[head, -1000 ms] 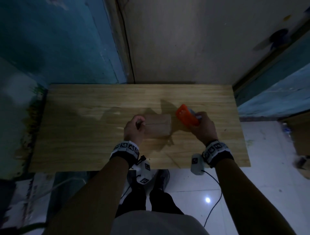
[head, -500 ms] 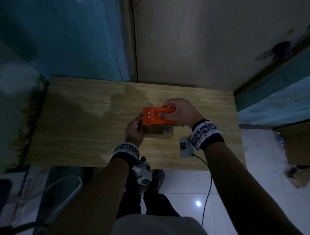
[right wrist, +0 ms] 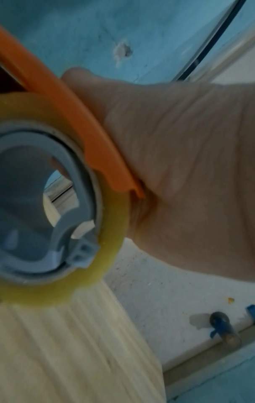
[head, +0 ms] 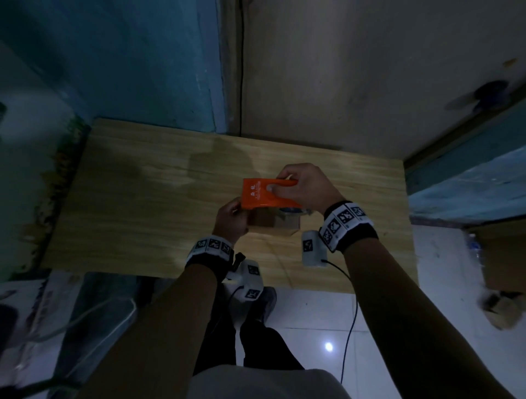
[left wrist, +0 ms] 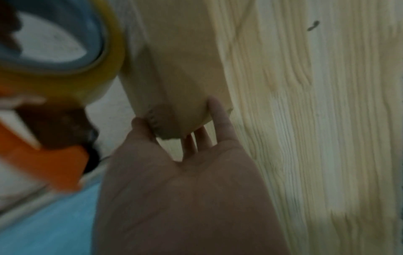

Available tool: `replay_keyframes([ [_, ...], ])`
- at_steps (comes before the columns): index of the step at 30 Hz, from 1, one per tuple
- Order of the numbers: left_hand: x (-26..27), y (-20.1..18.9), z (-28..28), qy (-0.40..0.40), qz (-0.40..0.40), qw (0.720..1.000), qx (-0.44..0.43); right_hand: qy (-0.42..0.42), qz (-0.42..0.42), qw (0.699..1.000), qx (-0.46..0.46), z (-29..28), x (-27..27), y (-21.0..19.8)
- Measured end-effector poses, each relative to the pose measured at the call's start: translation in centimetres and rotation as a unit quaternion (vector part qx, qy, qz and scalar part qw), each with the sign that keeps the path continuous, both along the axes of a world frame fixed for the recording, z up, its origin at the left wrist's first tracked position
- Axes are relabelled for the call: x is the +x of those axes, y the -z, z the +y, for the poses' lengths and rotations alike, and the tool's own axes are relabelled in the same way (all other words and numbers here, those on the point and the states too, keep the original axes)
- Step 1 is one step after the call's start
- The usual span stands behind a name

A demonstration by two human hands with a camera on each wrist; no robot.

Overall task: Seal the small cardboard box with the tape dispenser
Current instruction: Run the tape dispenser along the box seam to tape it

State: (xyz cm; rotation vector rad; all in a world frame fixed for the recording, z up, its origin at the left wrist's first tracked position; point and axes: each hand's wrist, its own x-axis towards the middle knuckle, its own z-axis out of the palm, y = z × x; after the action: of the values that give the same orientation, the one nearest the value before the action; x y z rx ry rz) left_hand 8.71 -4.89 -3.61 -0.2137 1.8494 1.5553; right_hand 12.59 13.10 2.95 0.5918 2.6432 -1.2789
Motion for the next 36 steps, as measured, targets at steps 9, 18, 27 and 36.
replay_keyframes([
  [9,-1.1,-0.7,-0.2,0.016,0.049,0.997,-0.065,0.01,0.007,1.0,0.0,0.1,0.4,0.6],
  [18,-1.6,0.2,0.1,0.019,0.106,0.993,-0.045,0.02,0.0,1.0,-0.007,0.5,0.4,0.8],
  [27,-0.1,0.5,0.3,0.067,0.293,0.932,-0.204,-0.021,-0.035,0.997,0.066,0.0,0.0,0.0],
  [36,-0.7,1.4,-0.6,0.084,0.36,0.905,-0.21,-0.04,-0.054,0.988,0.139,-0.1,0.0,0.0],
])
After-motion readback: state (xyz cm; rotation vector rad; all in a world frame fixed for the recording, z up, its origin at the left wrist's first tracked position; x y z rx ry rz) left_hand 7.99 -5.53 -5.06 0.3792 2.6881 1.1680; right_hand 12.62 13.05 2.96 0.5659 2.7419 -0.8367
